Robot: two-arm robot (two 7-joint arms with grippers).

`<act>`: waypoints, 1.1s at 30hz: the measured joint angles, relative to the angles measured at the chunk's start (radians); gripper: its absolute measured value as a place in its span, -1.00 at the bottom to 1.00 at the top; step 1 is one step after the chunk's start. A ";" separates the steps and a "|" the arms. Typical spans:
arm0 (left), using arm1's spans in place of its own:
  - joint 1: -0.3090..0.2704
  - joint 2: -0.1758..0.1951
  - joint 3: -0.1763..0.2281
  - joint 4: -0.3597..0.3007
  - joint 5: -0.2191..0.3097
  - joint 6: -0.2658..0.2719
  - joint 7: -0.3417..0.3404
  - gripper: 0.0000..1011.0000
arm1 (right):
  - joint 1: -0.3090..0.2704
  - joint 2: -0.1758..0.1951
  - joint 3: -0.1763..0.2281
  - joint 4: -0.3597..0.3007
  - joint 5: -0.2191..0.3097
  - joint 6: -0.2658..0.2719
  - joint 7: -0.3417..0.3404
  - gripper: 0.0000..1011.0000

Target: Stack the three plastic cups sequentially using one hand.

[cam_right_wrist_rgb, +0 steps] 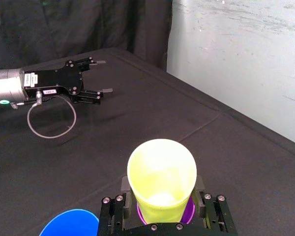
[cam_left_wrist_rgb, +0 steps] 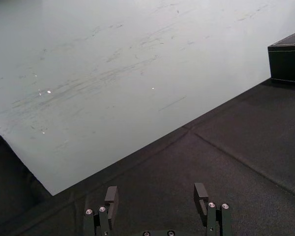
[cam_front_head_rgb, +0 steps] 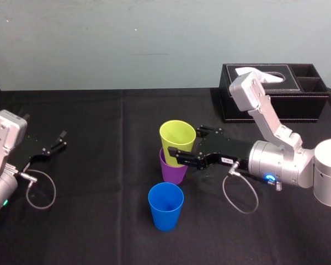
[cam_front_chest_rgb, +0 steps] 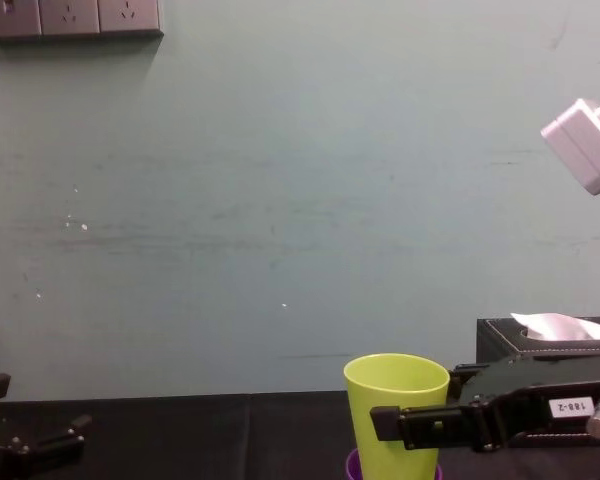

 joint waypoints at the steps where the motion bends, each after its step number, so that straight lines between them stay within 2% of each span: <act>1: 0.000 0.000 0.000 0.000 0.000 0.000 0.000 1.00 | 0.000 -0.001 0.000 0.000 0.000 -0.001 0.000 0.44; 33: 0.000 0.000 0.000 0.000 0.000 0.000 0.000 1.00 | -0.001 -0.021 0.000 0.024 -0.029 -0.015 -0.005 0.44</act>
